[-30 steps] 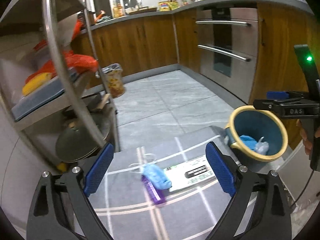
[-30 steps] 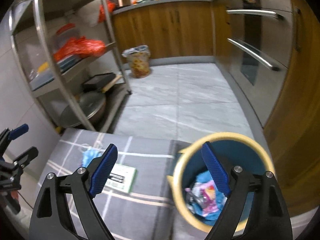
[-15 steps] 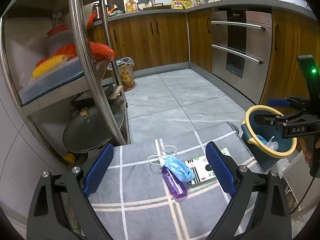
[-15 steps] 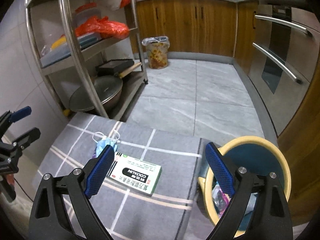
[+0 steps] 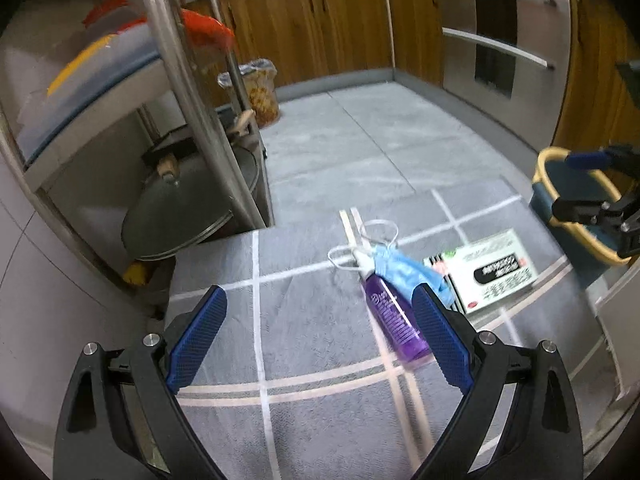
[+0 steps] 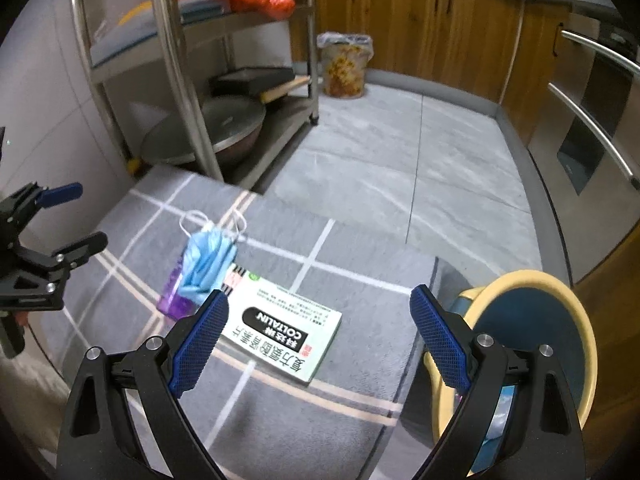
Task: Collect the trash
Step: 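Grasp the blue face mask with the right tool while the left tool grasps the purple spray bottle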
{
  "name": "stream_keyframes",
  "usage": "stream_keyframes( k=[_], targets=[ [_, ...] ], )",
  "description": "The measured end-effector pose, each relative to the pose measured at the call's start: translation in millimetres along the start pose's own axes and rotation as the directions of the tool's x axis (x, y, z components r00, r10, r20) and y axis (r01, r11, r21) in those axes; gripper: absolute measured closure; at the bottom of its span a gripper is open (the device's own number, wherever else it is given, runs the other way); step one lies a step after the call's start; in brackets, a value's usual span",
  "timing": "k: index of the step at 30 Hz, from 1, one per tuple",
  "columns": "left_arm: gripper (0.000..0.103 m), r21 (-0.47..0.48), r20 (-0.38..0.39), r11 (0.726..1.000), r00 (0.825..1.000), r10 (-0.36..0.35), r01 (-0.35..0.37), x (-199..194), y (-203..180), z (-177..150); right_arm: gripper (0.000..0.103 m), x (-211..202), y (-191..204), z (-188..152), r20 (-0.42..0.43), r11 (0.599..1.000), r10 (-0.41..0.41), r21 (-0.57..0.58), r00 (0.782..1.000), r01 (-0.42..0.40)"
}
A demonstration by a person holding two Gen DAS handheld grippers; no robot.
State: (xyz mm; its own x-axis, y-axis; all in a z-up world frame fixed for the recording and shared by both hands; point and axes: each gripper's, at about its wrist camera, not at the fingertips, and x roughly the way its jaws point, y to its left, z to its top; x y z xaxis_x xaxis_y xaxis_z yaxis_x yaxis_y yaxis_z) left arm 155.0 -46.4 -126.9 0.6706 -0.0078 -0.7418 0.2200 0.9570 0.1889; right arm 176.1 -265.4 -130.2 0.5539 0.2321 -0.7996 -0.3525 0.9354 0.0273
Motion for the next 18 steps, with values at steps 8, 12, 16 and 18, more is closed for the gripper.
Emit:
stream_keyframes(
  k=[8,12,16,18],
  targets=[
    [0.011,0.031,-0.059,0.997,0.995,-0.075,0.077,22,-17,-2,0.011,24,4,4,-0.052,0.998,0.053,0.019,0.997,-0.052],
    [0.011,0.007,-0.07,0.997,0.995,-0.072,0.073,26,-7,-3,0.011,36,18,9,-0.072,0.996,0.093,-0.009,0.993,-0.094],
    [0.011,-0.003,-0.059,0.999,0.997,-0.049,0.049,27,9,-5,0.013,47,42,19,-0.084,0.988,0.144,-0.042,0.986,-0.148],
    [0.011,-0.007,-0.057,0.999,0.998,-0.031,0.031,27,19,-8,0.016,51,53,23,-0.091,0.983,0.171,-0.044,0.981,-0.176]
  ],
)
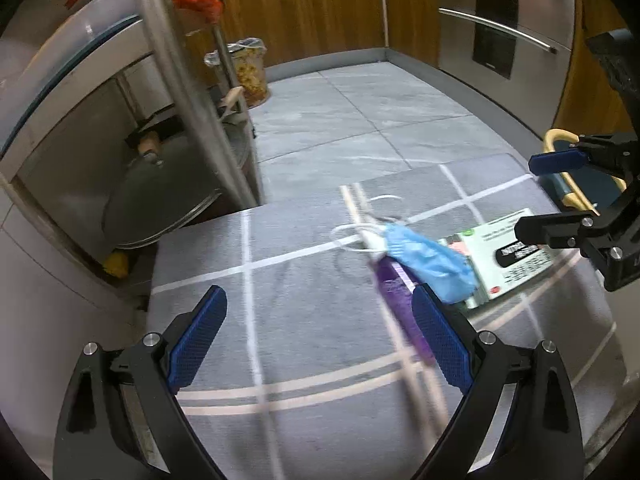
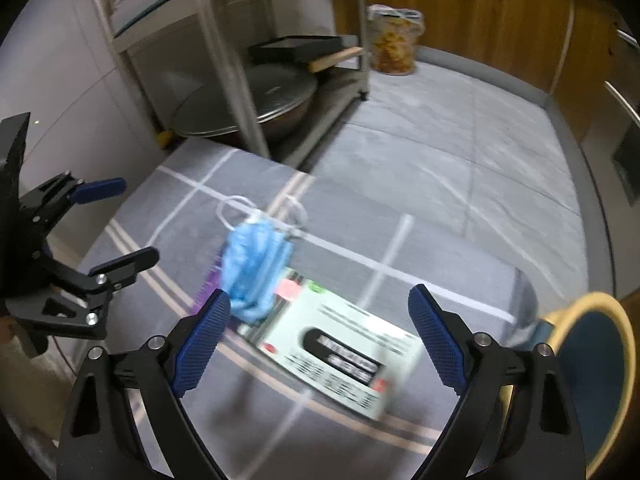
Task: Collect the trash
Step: 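Grasp the blue face mask with the right tool while the left tool grasps the purple spray bottle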
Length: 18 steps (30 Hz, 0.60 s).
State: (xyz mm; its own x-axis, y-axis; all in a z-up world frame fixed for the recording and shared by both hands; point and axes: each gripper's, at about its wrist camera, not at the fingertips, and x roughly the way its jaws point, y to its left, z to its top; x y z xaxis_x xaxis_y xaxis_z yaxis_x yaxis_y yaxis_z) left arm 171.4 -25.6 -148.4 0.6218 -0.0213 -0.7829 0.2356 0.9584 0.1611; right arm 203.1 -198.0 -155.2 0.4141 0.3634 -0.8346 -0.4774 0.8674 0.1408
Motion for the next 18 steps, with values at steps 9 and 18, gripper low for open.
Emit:
stream_keyframes(
  k=[9,18],
  targets=[
    [0.011,-0.04,0.012,0.999,1.0,-0.002,0.002,-5,32,-3,0.038,29,31,17,-0.057,1.0,0.029,-0.006,0.998,-0.029],
    [0.011,-0.046,0.025,0.999,0.999,-0.02,0.021,-6,38,1,0.084,67,45,15,-0.199,1.0,0.012,-0.017,0.98,-0.016]
  ],
)
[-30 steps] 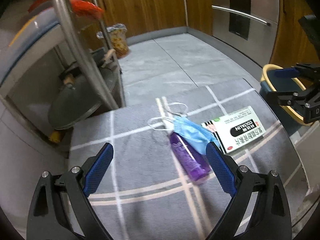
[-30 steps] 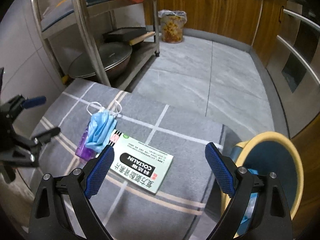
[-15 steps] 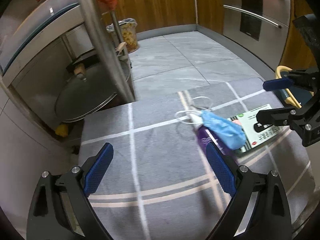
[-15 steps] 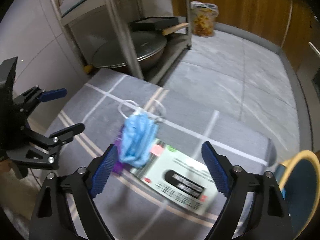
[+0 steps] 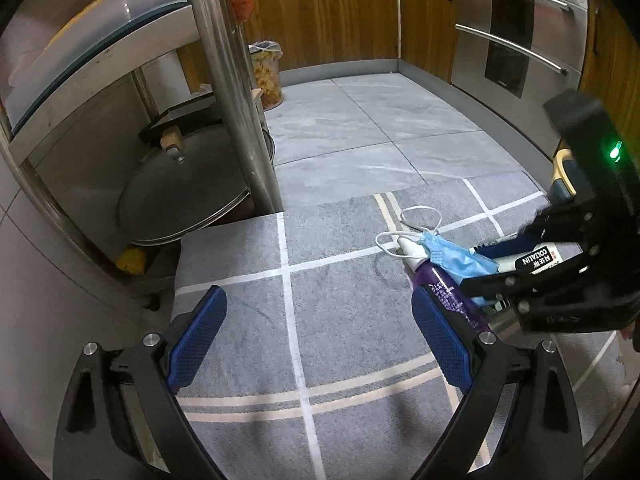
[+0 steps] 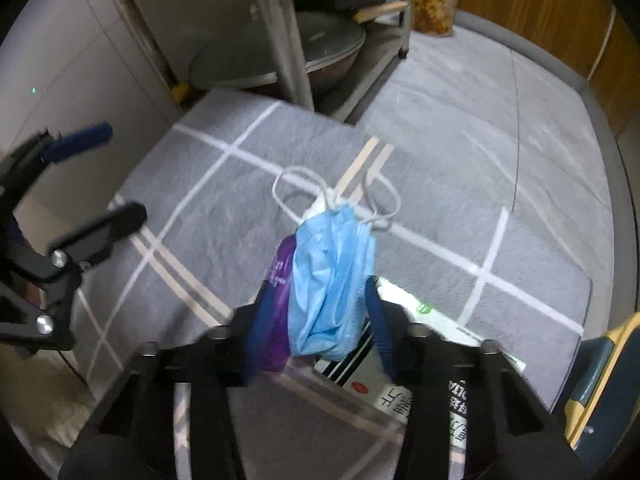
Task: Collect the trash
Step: 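Grasp the blue face mask with the right tool while the left tool grasps the purple spray bottle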
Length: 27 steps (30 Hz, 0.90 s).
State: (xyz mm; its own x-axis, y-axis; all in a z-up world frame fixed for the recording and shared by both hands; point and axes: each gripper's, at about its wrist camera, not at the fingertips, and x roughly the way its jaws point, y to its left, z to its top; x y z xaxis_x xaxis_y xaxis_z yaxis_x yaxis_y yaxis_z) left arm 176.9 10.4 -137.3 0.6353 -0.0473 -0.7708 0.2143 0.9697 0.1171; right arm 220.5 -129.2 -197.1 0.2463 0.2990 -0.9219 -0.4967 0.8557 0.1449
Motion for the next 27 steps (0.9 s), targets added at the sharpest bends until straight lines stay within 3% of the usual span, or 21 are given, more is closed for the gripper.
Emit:
stream_keyframes(
  k=[2,7,13,18,27],
  targets=[
    [0.011,-0.008,-0.002,1.0,1.0,-0.005,0.005,0,0,1,0.091,-4,-5,3,0.019,0.999,0.023,0.035,1.0,-0.024],
    [0.011,-0.005,-0.012,1.0,1.0,-0.024,0.024,5,-7,3,0.095,-28,-24,12,0.114,0.989,0.081,0.114,0.99,-0.094],
    [0.011,-0.022,-0.049,0.998,0.997,-0.055,0.054,20,-31,3,0.095,-53,-56,14,0.191,0.976,0.053,0.199,0.98,-0.091],
    [0.012,-0.054,-0.082,0.996,0.994,-0.073,0.069,34,-52,2,0.095,-64,-68,11,0.211,0.978,0.002,0.202,0.977,-0.046],
    [0.02,-0.061,-0.156,0.994,0.982,-0.103,0.094,65,-82,-6,0.095,-73,-79,3,0.223,0.979,-0.014,0.2,0.975,-0.031]
  ],
)
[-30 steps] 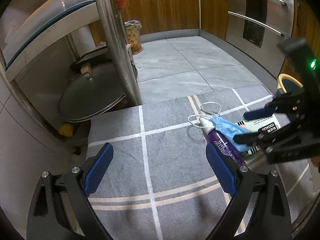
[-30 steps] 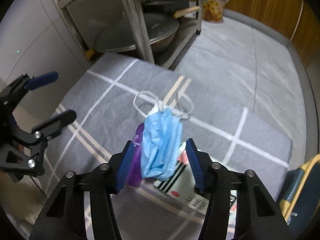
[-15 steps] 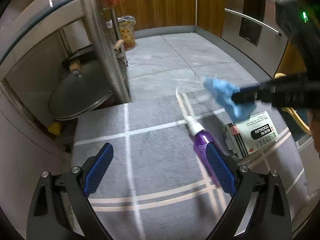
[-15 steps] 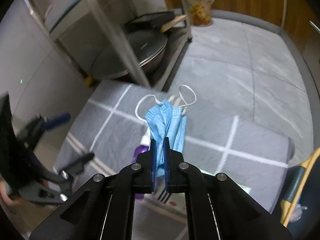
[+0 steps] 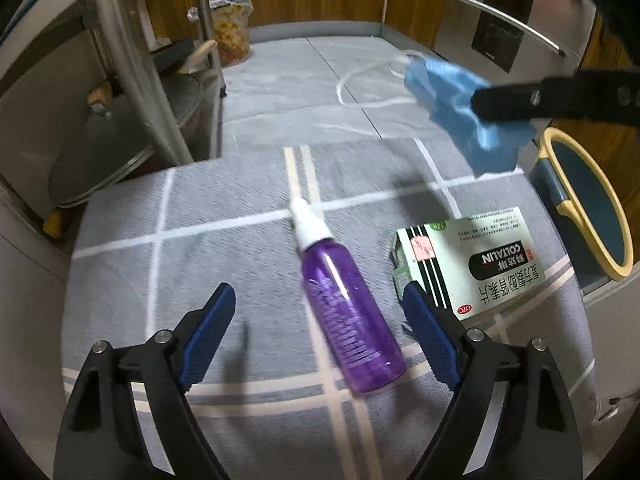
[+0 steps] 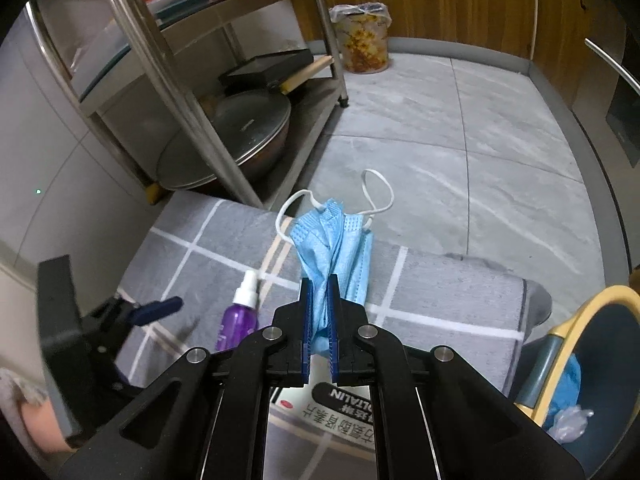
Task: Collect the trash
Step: 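Grasp the blue face mask with the right tool while the left tool grasps the purple spray bottle, then carry mask and spray bottle over the teal bin and open both tools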
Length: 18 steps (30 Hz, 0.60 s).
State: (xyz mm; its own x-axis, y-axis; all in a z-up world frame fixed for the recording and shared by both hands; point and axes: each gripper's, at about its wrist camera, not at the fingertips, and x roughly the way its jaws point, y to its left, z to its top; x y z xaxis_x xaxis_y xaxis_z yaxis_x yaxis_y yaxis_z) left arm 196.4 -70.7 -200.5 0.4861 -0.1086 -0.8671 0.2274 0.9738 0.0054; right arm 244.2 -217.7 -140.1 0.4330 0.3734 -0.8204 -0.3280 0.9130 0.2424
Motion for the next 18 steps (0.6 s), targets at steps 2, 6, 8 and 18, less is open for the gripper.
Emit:
stream_keyframes(
  k=[2,6,8,18],
  targets=[
    [0.026,-0.002,-0.023,1.0,1.0,0.009,-0.01,9,-1,-1,0.095,-2,0,-1,0.003,1.0,-0.001,-0.007,1.0,0.001],
    [0.029,-0.036,-0.049,0.999,0.999,0.016,-0.018,23,2,-4,0.095,-5,0,-4,0.003,1.0,0.0,-0.019,1.0,0.0],
    [0.039,-0.034,-0.039,0.999,0.999,0.034,-0.035,25,4,-5,0.095,-6,0,-6,0.003,1.0,-0.002,-0.023,1.0,0.002],
    [0.071,0.015,-0.011,1.0,1.0,0.009,-0.009,11,-4,-3,0.095,-15,-2,-10,0.007,0.999,-0.021,-0.024,1.0,0.022]
  ],
)
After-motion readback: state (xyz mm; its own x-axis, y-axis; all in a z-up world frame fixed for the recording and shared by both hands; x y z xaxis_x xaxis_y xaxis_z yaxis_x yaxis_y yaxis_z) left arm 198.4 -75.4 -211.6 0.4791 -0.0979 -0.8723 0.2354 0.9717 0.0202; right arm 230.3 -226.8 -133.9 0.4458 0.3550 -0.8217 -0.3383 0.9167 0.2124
